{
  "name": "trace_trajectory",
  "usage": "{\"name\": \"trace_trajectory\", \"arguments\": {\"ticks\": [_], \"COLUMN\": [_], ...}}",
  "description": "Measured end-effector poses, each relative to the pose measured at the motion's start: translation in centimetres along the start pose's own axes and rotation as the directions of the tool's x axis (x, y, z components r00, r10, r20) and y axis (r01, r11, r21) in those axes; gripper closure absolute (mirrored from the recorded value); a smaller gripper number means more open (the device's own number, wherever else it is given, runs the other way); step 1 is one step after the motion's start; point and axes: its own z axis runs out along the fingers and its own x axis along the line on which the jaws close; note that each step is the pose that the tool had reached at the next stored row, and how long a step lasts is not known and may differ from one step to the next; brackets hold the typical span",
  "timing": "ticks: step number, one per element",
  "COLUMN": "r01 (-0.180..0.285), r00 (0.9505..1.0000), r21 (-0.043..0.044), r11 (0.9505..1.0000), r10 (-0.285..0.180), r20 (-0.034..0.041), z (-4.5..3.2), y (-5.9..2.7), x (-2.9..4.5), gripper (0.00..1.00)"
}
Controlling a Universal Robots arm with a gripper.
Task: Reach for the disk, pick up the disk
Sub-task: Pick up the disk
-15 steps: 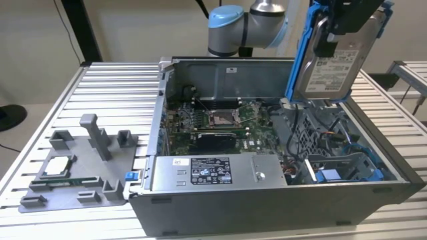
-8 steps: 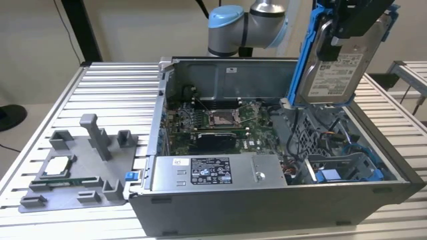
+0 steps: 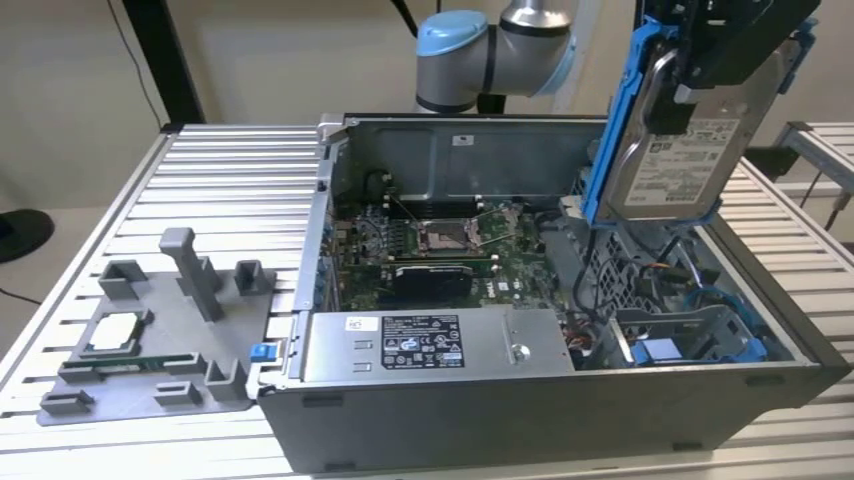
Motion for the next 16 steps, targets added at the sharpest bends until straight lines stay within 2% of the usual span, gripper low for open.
{"name": "trace_trajectory", "arguments": {"ticks": [16], "r01": [0.0], "r00": [1.0], "r21": [0.0], "r11": [1.0], "r10": [0.0], "r20": [0.0], "z": [0.31], "y": [-0.07], "x": [3.45], "gripper": [1.0]}}
